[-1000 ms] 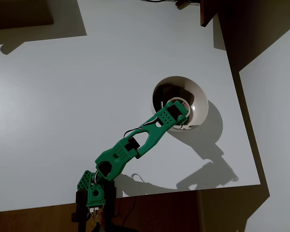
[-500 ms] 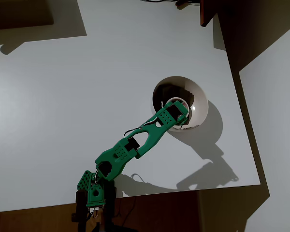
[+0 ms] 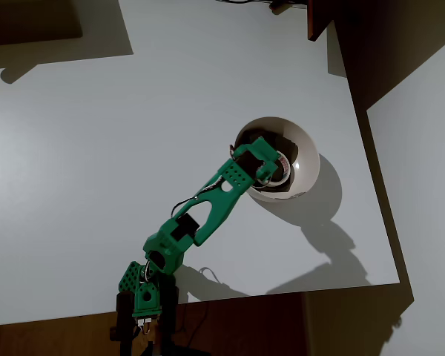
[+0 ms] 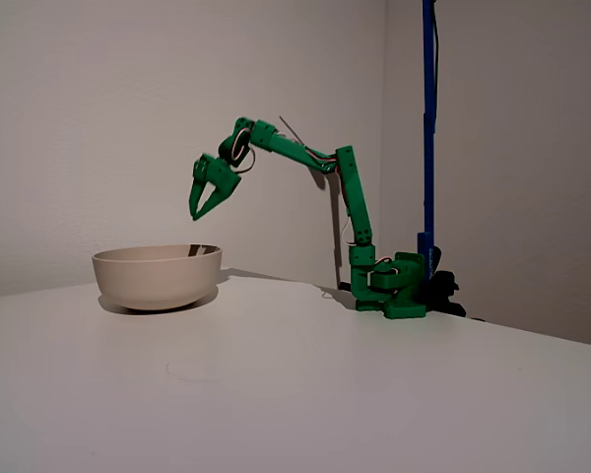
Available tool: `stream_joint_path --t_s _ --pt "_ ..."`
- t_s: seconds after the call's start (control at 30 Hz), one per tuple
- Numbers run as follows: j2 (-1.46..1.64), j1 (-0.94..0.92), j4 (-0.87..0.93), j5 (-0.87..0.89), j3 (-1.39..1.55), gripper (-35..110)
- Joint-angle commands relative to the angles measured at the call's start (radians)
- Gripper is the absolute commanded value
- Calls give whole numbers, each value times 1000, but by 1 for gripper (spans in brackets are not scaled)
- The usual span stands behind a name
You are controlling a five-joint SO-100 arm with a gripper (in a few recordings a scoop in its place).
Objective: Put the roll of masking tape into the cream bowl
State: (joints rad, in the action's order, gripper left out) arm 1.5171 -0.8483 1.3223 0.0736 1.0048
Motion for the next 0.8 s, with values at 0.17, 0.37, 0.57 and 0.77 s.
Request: stream_joint_path --t_s 0.17,0.37,0.57,0.77 --pt "408 186 212 21 -46 -8" --pt "591 376 331 17 -5 -8" --pt "747 589 368 17 160 -8" --pt "908 719 295 6 456 -8"
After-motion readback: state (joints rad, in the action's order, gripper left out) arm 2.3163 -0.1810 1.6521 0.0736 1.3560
